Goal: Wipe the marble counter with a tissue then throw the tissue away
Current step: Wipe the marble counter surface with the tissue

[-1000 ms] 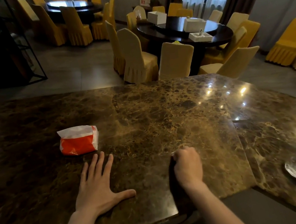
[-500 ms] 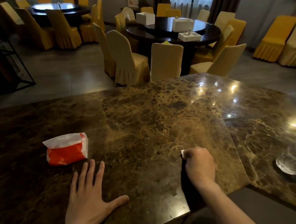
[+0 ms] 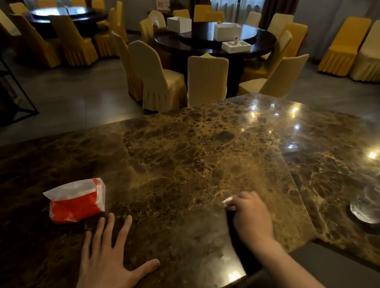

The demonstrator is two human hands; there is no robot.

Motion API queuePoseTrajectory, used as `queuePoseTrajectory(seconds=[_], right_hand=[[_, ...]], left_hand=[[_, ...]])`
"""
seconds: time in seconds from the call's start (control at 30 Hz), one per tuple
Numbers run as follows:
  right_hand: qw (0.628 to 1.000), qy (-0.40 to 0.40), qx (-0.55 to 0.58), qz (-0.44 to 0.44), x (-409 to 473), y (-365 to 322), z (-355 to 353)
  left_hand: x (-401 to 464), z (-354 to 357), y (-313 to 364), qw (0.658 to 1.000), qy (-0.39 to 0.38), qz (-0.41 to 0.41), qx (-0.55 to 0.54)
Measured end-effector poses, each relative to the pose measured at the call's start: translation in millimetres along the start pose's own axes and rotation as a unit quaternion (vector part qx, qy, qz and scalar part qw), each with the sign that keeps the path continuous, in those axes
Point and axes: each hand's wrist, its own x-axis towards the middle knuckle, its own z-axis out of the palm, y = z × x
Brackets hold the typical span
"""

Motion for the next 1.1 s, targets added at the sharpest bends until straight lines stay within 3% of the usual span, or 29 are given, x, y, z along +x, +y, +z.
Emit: queuePoseTrajectory(seconds=[0.07, 0.13, 0.27, 0.37, 0.43, 0.57, 0.63, 0.73, 0.87, 0.93, 1.0, 1.1], right_hand=[[0.998, 0.012, -0.016, 0.055, 5.4, 2.8, -2.2], [0.999, 0.012, -0.005, 0.042, -1.9, -26.3, 7.6], [0.990, -0.054, 0.078, -0.105, -42.3, -108.5, 40.7], [0.974, -0.094, 0.087, -0.187, -42.9, -106.9, 43.3], [0.984, -0.072, 0.061, -0.152, -26.5, -73.1, 30.5], [0.998, 0.006, -0.005, 0.057, 16.0, 14.1, -10.3], [0.993, 0.034, -0.021, 0.107, 19.8, 22.6, -19.5], [0.997, 0.032, -0.010, 0.067, -5.5, -15.4, -2.8], [0.990, -0.077, 0.071, -0.095, -57.9, -82.3, 28.7], [0.980, -0.103, 0.077, -0.152, -60.6, -80.7, 29.4], [0.984, -0.097, 0.061, -0.137, -47.2, -57.7, 23.6], [1.000, -0.014, 0.012, -0.004, -15.3, -10.6, 1.5]], left_hand=[[-0.3, -0.1, 0.6, 1.000, -0.004, -0.001, 0.000], [-0.1, 0.0, 1.7, 1.000, -0.009, -0.003, 0.000], [1.1, -2.6, 3.6, 0.999, -0.023, -0.010, 0.020], [1.1, -4.1, 3.0, 0.999, -0.027, -0.010, 0.032], [0.6, -3.6, 2.5, 0.999, -0.026, -0.009, 0.024], [0.7, -2.2, 3.4, 1.000, -0.016, -0.007, 0.017], [1.4, -2.6, 2.0, 1.000, -0.018, -0.008, 0.014], [2.0, -0.2, 1.7, 1.000, -0.015, -0.007, 0.015], [3.1, 0.5, 1.6, 1.000, -0.013, -0.008, 0.017], [2.6, -0.5, 2.1, 1.000, -0.012, -0.006, 0.019], [1.6, -1.6, 1.1, 1.000, -0.013, -0.004, 0.018], [1.8, -2.6, 2.9, 1.000, -0.014, -0.003, 0.009]])
